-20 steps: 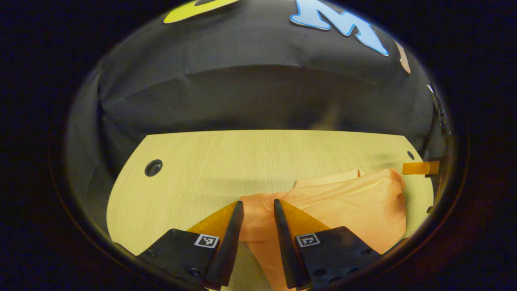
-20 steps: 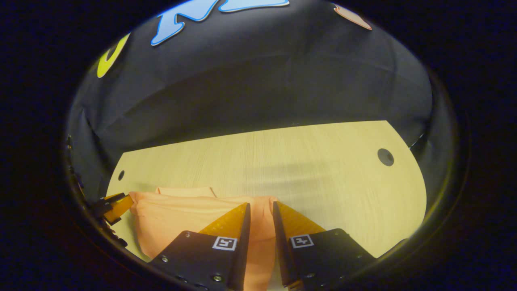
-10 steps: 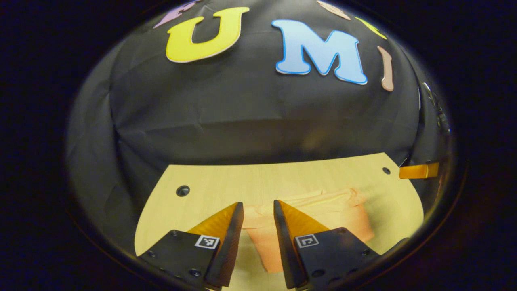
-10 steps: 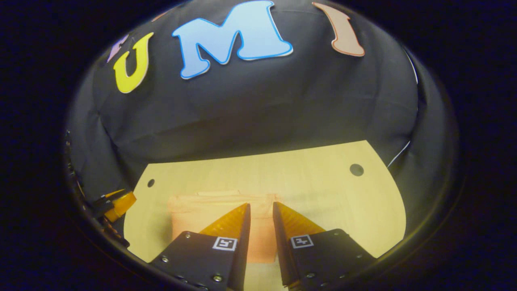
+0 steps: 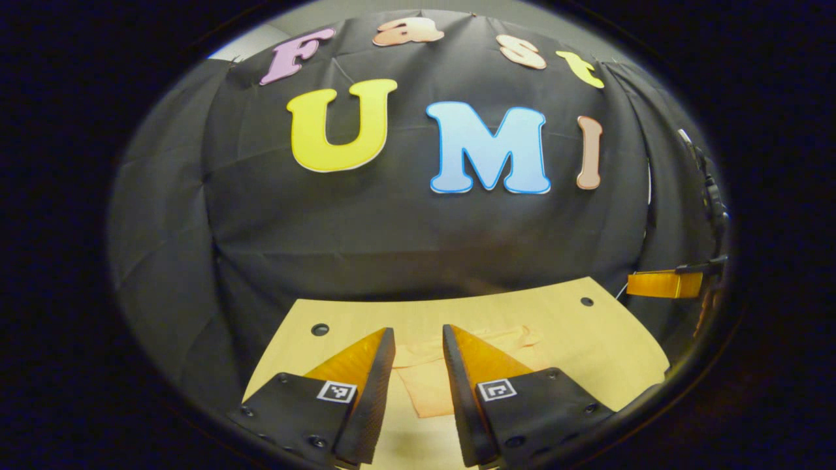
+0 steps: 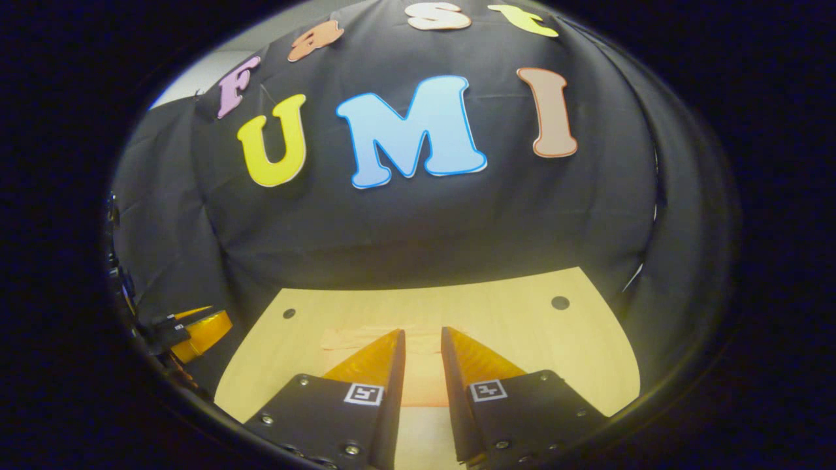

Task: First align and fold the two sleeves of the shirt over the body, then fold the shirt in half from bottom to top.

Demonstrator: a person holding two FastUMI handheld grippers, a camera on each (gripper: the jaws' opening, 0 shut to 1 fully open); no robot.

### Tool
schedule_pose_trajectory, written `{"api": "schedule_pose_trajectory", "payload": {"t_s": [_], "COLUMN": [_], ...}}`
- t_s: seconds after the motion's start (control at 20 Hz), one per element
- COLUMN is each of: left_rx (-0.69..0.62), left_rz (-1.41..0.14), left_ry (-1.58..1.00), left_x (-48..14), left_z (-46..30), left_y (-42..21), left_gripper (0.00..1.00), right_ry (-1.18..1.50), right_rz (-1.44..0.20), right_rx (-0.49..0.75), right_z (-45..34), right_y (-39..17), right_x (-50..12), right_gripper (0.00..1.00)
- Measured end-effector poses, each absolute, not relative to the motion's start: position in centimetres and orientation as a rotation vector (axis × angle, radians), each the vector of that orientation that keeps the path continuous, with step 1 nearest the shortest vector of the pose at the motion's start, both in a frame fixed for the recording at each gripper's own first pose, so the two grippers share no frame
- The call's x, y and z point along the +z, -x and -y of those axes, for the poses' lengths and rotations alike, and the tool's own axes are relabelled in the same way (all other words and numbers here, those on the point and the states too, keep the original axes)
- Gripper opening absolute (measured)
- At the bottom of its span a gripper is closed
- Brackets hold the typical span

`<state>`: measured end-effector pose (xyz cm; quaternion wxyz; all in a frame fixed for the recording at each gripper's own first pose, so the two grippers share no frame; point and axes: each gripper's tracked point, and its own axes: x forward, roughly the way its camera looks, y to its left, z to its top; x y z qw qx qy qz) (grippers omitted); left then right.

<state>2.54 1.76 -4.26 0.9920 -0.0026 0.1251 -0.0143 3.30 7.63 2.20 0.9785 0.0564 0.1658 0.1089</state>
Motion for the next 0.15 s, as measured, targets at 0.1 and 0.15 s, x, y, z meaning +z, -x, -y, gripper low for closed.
{"api": "schedule_pose_trajectory", "payload": {"t_s": [0.1, 0.15], "left_rx": [-0.021, -0.025], "left_rz": [-0.218, -0.203], "left_ry": [0.0, 0.001], "left_x": [-2.4, -1.7], "left_z": [-1.7, -1.5], "left_y": [-0.3, 0.4], "left_gripper": [0.54, 0.55], "right_ry": [-0.1, -0.094], "right_rz": [-0.303, -0.292], "right_rx": [0.232, 0.237], "right_z": [-8.2, -8.5], "right_y": [-1.1, -0.2], "right_x": [2.8, 3.0], "right_gripper": [0.34, 0.33]}}
